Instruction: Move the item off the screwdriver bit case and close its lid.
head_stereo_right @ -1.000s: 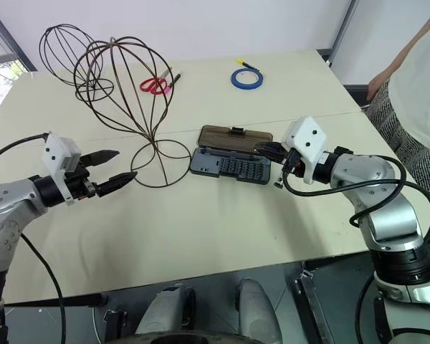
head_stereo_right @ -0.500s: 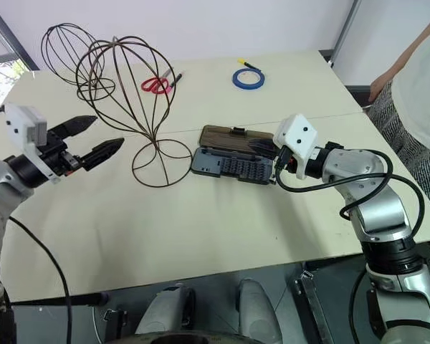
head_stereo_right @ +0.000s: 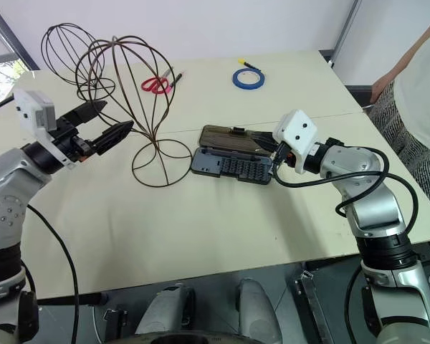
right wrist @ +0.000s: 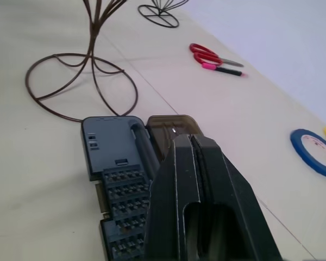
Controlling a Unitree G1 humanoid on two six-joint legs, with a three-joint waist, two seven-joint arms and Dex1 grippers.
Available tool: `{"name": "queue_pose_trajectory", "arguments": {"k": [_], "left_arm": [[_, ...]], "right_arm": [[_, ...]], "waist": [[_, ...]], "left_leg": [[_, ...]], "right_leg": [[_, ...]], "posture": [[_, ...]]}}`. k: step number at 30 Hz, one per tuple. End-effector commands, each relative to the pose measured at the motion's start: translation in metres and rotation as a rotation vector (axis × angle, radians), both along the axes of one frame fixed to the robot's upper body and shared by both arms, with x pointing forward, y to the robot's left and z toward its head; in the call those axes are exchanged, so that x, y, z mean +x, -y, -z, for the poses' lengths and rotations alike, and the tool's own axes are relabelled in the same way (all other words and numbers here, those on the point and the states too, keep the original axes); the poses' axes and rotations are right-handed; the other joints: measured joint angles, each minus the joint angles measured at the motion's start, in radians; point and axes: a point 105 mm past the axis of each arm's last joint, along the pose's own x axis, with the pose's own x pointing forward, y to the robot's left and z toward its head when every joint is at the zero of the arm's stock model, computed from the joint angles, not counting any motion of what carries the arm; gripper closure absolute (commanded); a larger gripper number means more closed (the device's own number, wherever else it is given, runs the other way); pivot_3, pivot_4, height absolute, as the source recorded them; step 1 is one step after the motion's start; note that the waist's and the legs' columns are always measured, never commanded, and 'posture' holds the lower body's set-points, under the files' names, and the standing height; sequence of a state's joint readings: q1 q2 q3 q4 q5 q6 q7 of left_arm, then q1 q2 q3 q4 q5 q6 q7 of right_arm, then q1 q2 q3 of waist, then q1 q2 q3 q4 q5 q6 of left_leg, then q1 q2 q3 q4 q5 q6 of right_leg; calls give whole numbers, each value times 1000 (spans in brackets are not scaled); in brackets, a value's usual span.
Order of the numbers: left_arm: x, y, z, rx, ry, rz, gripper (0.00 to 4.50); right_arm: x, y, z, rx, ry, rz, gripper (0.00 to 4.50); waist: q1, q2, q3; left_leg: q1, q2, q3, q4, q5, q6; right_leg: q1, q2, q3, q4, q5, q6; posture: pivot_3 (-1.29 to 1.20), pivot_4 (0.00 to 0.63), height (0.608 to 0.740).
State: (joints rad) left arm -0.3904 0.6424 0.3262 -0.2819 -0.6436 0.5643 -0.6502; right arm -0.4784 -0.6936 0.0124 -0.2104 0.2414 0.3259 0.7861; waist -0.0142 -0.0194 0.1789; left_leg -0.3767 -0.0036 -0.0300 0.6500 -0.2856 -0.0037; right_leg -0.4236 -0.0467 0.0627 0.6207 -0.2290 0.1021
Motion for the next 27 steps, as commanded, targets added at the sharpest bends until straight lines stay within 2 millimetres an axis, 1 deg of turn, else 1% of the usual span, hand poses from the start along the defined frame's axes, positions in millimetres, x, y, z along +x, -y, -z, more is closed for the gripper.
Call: {"name": "queue_pose_trajectory", "arguments": {"k": [1, 3, 8, 10, 14, 19, 22, 24, 27], "left_arm": [[0, 3, -12, 0, 59, 0, 323], [2, 4, -11, -8, 61, -2, 832], [4, 5, -11, -13, 67, -12, 3477], [5, 4, -12, -16, 71, -26, 4453], [7, 0, -13, -16, 84, -67, 4453], [23, -18, -18, -16, 145, -235, 4453], [37, -41, -23, -21, 205, -409, 4453], [45, -62, -27, -27, 272, -549, 4453], [52, -90, -25, -51, 336, -730, 4453]], "right_arm": [[0, 1, -19, 16, 81, 11, 4500], [1, 2, -19, 15, 90, 22, 4500], [2, 3, -19, 16, 97, 35, 4500], [2, 4, -19, 17, 98, 39, 4500], [2, 3, -17, 17, 96, 42, 4500], [3, 1, -16, 18, 94, 38, 4500], [3, -2, -16, 20, 94, 32, 4500], [4, -4, -16, 20, 92, 24, 4500], [4, -6, -14, 20, 88, 14, 4500]], "waist": [[-2, 0, 0], [-3, 0, 0], [-1, 0, 0], [-1, 0, 0], [-1, 0, 0], [1, 0, 0], [0, 0, 0], [-4, 0, 0], [-3, -1, 0]], "left_leg": [[0, 0, 0, 0, 0, 0], [0, 0, 0, 0, 0, 0], [0, 0, 0, 0, 0, 0], [0, 0, 0, 0, 0, 0], [0, 0, 0, 0, 0, 0], [0, 0, 0, 0, 0, 0], [0, -1, 0, 0, 0, 0], [0, 0, 0, 0, 0, 0], [1, 0, 0, 0, 0, 0]], "right_leg": [[0, 0, 0, 0, 0, 0], [0, 0, 0, 0, 0, 0], [0, 0, 0, 0, 0, 0], [0, 0, 0, 0, 0, 0], [0, 0, 0, 0, 0, 0], [0, 0, 0, 0, 0, 0], [0, 0, 0, 1, 0, 0], [0, 0, 0, 1, 1, 0], [-1, 1, 0, 2, 1, 0]], "posture": [[0, 150, 740], [0, 150, 740], [0, 150, 740], [0, 150, 740], [0, 150, 740], [0, 150, 740], [0, 150, 740], [0, 150, 740], [0, 150, 740]]}}
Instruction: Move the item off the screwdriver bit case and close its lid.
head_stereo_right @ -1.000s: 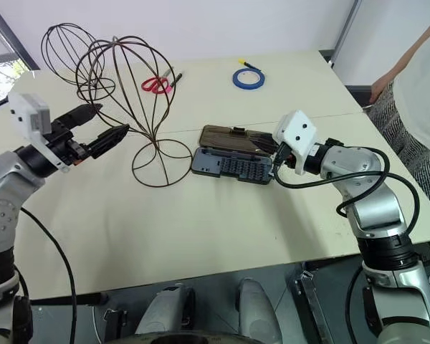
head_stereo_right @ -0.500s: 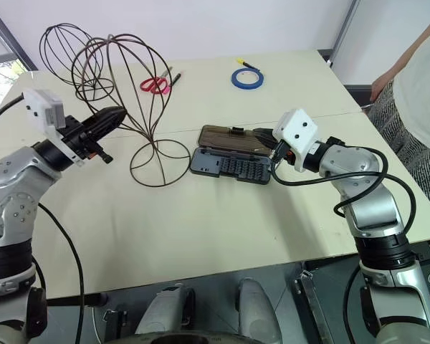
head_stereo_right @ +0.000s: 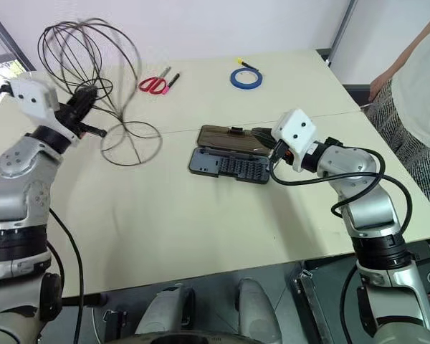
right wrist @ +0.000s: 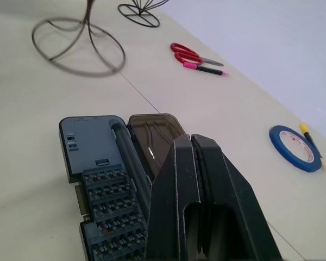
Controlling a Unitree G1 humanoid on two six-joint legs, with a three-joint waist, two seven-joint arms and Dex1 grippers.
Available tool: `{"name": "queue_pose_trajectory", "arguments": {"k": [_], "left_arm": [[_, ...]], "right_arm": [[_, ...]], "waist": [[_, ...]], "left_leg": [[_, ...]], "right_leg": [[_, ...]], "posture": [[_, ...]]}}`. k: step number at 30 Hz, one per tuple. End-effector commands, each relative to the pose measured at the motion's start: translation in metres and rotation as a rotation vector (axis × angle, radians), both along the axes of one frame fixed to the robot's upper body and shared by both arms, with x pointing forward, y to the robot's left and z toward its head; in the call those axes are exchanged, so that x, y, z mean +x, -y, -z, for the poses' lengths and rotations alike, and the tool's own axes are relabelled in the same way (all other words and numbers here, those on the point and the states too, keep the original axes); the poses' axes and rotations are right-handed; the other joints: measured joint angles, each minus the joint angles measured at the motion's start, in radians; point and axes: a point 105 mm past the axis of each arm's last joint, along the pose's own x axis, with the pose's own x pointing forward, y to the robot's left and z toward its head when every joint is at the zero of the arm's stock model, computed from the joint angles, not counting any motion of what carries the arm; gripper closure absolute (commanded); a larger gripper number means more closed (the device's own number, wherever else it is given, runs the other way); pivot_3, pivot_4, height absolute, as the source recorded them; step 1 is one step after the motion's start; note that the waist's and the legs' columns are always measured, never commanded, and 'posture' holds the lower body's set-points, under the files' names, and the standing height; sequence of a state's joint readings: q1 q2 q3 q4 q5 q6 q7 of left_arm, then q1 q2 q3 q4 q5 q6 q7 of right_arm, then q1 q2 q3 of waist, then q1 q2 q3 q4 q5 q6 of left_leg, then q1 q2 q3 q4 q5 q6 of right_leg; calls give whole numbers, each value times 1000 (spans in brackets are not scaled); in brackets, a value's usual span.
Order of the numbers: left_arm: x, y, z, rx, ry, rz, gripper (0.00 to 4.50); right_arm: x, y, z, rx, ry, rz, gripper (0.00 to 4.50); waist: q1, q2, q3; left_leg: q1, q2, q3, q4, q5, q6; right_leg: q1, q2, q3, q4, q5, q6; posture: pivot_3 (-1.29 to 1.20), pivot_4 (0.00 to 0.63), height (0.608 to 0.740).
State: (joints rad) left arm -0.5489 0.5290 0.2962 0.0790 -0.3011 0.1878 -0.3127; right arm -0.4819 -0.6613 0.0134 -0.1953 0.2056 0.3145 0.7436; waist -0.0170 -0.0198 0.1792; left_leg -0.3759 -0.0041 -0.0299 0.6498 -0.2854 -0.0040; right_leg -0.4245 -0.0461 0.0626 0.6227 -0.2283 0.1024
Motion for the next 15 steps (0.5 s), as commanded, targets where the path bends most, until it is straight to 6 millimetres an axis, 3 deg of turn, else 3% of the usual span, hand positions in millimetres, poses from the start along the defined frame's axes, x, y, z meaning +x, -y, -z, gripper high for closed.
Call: {"name": "queue_pose_trajectory", "arguments": {"k": [1, 8, 12, 15], "left_arm": [[-2, -40, -17, -10, 159, -244, 4453], [-2, -77, -3, -80, 224, -490, 4453], [-16, -120, 0, -146, 227, -719, 4453], [-16, -131, -2, -147, 210, -772, 4453]], "right_arm": [[-2, -8, -14, 0, 62, -34, 4500], [-3, -13, -13, -2, 55, -56, 4500], [-4, -14, -12, -3, 45, -69, 4500], [-4, -17, -11, -3, 43, -78, 4500]], "waist": [[0, 0, 0], [4, -1, 0], [-2, -1, 0], [-9, -1, 0]], "left_leg": [[0, 0, 0, 0, 0, 0], [0, -1, 0, 0, 0, 0], [1, 0, 0, 0, 0, 0], [2, 0, 0, 0, 0, 0]], "right_leg": [[0, 0, 0, 0, 0, 0], [-1, -2, 0, 3, 1, 1], [-1, -2, 0, 4, 1, 1], [-1, -1, 0, 6, 0, 1]], "posture": [[0, 150, 740], [0, 150, 740], [0, 150, 740], [0, 150, 740]]}}
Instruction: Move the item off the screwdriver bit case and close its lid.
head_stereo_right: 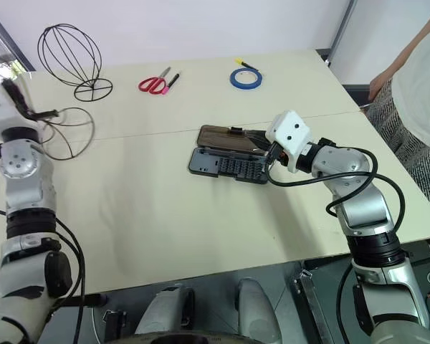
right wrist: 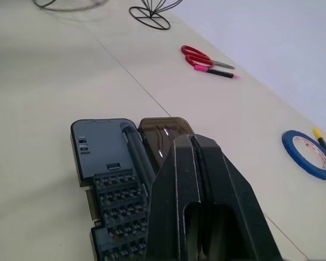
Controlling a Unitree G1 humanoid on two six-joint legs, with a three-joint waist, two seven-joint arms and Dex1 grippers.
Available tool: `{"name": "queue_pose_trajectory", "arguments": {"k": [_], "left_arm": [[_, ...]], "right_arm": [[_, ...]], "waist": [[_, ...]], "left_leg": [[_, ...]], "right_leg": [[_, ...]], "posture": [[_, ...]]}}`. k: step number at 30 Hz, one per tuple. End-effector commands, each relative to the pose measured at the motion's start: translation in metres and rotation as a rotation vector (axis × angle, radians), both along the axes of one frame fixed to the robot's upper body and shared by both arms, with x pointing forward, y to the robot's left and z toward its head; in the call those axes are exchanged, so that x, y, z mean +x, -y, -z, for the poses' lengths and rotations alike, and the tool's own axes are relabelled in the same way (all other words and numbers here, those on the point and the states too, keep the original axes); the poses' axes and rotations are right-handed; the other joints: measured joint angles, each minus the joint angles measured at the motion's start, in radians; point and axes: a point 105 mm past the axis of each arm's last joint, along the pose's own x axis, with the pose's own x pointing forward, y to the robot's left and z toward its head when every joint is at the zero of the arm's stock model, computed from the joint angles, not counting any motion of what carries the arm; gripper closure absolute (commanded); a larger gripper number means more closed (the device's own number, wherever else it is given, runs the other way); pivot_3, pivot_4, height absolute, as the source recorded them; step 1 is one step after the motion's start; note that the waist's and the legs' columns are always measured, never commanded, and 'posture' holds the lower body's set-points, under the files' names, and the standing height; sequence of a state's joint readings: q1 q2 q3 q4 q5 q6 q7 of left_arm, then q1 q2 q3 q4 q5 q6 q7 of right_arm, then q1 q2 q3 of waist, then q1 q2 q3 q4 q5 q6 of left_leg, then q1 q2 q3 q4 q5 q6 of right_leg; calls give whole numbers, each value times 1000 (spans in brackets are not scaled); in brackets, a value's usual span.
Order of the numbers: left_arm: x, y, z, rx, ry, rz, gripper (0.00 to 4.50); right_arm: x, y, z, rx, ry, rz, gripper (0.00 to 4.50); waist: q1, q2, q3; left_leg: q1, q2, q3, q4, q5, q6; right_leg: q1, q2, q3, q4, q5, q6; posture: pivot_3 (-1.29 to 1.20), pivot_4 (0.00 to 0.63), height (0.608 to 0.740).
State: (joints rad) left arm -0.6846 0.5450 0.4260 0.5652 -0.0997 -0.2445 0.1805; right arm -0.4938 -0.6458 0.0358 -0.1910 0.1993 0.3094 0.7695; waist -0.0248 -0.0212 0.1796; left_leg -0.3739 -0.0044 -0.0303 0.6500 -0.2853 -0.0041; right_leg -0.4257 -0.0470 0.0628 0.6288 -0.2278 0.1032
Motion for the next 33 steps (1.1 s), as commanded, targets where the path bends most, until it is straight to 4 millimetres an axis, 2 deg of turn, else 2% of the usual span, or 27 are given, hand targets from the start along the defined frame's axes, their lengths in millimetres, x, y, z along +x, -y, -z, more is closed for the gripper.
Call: {"name": "queue_pose_trajectory", "arguments": {"k": [1, 17, 29, 31, 33], "left_arm": [[-7, -23, -4, -3, -27, -105, 4453], [32, -26, -25, 91, -303, 10, 4453], [30, -34, -18, 107, -344, -7, 4453], [28, -33, -15, 135, -348, -17, 3847], [25, -32, -12, 142, -343, -16, 2988]], "right_arm": [[-2, -9, -14, 8, 54, -38, 4500], [-4, -16, -9, 19, 48, -52, 4500], [-6, -14, -8, 16, 49, -38, 4500], [-7, -13, -8, 16, 49, -36, 4500], [-7, -13, -8, 15, 50, -34, 4500]], "waist": [[0, 0, 0], [7, -1, 0], [7, -1, 0], [6, -1, 0], [7, -1, 0]], "left_leg": [[0, 0, 0, 0, 0, 0], [-2, -1, 0, 0, 1, -1], [-2, -1, 0, 0, 1, -2], [-2, -1, 0, 0, 1, -2], [-2, -1, 0, 0, 1, -2]], "right_leg": [[0, 0, 0, 0, 0, 0], [-1, 0, -1, 1, 0, 0], [-1, 0, -2, 2, 0, 0], [-1, 0, -2, 1, 0, 0], [-1, 0, -2, 2, 0, 0]], "posture": [[0, 150, 740], [0, 150, 740], [0, 150, 740], [0, 150, 740], [0, 150, 740]]}}
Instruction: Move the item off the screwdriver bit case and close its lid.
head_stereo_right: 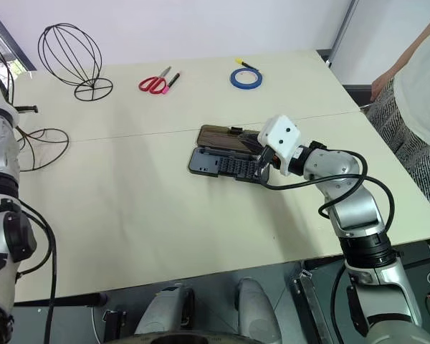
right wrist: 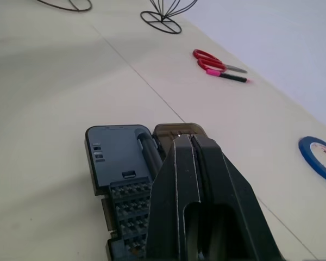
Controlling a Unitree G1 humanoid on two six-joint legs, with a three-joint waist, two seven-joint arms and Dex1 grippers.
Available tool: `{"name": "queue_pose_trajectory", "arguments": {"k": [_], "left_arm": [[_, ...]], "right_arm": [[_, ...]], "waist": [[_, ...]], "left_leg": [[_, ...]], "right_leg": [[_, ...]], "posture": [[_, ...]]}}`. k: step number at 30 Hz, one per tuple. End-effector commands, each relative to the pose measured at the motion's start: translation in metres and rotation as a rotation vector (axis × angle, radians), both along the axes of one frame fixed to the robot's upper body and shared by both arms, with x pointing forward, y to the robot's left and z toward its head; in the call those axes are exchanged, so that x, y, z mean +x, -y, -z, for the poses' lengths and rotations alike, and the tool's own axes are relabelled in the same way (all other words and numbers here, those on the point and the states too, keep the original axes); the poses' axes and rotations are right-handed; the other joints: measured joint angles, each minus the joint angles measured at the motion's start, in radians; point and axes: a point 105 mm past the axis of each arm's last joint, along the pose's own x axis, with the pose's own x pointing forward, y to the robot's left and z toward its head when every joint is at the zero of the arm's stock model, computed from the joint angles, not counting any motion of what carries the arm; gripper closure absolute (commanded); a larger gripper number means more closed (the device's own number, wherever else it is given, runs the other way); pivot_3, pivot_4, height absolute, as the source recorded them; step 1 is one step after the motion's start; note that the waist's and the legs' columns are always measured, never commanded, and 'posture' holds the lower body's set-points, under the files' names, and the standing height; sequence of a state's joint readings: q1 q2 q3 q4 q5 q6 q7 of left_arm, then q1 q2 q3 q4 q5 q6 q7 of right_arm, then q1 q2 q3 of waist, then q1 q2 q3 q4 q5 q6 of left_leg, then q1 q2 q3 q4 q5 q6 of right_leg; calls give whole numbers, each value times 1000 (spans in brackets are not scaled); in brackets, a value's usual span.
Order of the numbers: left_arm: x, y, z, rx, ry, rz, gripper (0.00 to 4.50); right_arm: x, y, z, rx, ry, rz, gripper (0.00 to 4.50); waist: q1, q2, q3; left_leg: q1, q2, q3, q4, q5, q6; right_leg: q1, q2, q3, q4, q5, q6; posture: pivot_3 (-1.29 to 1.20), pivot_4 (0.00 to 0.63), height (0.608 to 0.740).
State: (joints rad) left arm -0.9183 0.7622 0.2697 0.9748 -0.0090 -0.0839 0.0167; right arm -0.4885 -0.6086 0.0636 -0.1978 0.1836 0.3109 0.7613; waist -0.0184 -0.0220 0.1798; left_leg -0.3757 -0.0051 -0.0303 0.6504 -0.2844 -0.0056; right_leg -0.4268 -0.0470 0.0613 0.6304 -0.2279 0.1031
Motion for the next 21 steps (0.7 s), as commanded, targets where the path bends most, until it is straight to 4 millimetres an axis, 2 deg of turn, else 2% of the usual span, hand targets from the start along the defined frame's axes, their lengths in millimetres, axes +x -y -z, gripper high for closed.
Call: {"name": "queue_pose_trajectory", "arguments": {"k": [1, 3, 5, 6, 13, 17, 21], "left_arm": [[-8, 2, -14, 62, 51, -3, 2464], [-12, 5, -12, 82, 54, 1, 1302], [-15, 8, -10, 91, 54, 4, 345], [-17, 9, -10, 98, 54, 6, 29], [-29, 23, -5, 100, 54, 23, 29], [-31, 41, 2, 67, 32, 87, 29], [-42, 60, 11, 59, 13, 119, 29]], "right_arm": [[-6, -1, -15, 5, 63, -10, 4500], [-6, -1, -15, 5, 61, -9, 4500], [-6, -1, -15, 6, 60, -9, 4500], [-6, -1, -14, 6, 59, -10, 4500], [-5, -4, -13, 8, 49, -24, 4500], [-4, -6, -13, 7, 49, -34, 4500], [-4, -7, -13, 5, 50, -37, 4500]], "waist": [[2, 0, 0], [4, -1, 0], [6, -1, 0], [7, -1, 0], [4, -1, 0], [5, -1, 0], [4, -1, 0]], "left_leg": [[0, 0, 0, 0, 0, 0], [0, 0, 0, 0, 0, 0], [-1, 0, 0, 0, 0, 0], [-1, 0, 0, 0, 0, 0], [-1, 1, -1, 0, 1, -1], [-1, 1, -1, 0, 1, -1], [-1, 1, -1, 0, 1, -1]], "right_leg": [[0, 0, 0, 0, 0, 0], [0, 0, 0, 0, 0, 0], [0, -1, 0, 0, 0, 0], [0, -1, 0, 0, 0, 0], [0, -2, -1, 0, 0, 0], [0, -2, -1, 0, 0, 0], [0, -3, 0, 0, 0, 0]], "posture": [[0, 150, 740], [0, 150, 740], [0, 150, 740], [0, 150, 740], [0, 150, 740], [0, 150, 740], [0, 150, 740]]}}
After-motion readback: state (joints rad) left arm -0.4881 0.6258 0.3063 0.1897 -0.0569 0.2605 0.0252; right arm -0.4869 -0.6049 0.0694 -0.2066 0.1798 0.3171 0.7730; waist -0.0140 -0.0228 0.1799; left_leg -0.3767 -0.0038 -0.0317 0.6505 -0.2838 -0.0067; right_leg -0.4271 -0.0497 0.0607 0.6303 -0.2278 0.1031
